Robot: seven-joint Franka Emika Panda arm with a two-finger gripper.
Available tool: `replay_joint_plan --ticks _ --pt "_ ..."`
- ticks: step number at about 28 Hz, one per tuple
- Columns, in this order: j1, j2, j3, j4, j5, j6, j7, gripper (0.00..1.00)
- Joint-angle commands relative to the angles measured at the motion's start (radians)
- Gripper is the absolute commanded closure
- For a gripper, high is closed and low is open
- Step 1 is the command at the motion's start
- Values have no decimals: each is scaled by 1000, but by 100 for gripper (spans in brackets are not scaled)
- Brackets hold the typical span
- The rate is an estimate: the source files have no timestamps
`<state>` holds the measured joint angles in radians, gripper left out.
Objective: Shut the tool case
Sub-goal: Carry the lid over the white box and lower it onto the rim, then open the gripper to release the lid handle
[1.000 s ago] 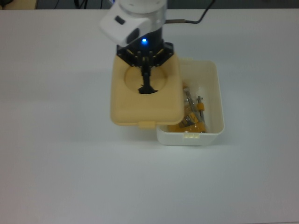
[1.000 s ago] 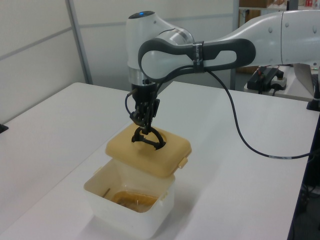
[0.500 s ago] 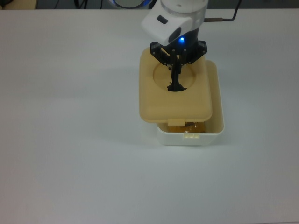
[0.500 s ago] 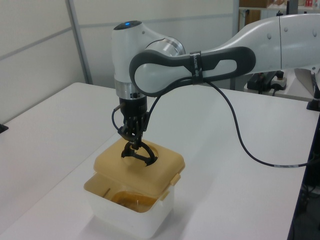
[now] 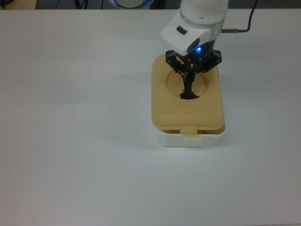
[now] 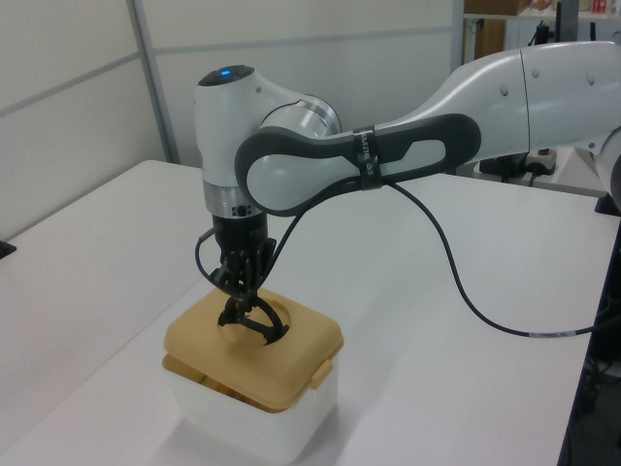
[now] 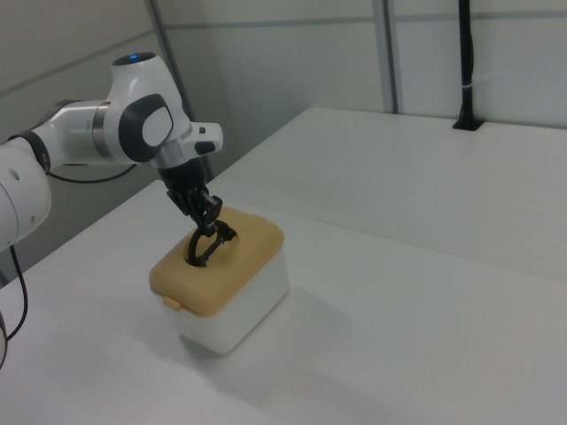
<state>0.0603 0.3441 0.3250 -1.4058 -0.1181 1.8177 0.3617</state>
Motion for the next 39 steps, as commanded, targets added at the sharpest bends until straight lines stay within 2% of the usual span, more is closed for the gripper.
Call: replay_joint_plan --ticks 1,6,7,8,9,10,30,32,35,39 --pt "26 15 11 53 -22 -5 40 100" --pt "42 13 11 53 -23 -6 57 100" --pt "44 13 11 53 -22 -8 57 85" --pt "44 12 11 53 -22 -9 60 35" --pt "44 12 9 53 -22 -11 63 4" --pt "44 12 9 53 -25 -11 65 0" --pt "39 3 -11 53 -22 -14 59 0" --pt "38 -8 -30 53 -11 -17 51 0" --pt "44 -34 -81 53 9 -79 -13 0" --pt "42 -53 -107 60 37 -165 -69 0"
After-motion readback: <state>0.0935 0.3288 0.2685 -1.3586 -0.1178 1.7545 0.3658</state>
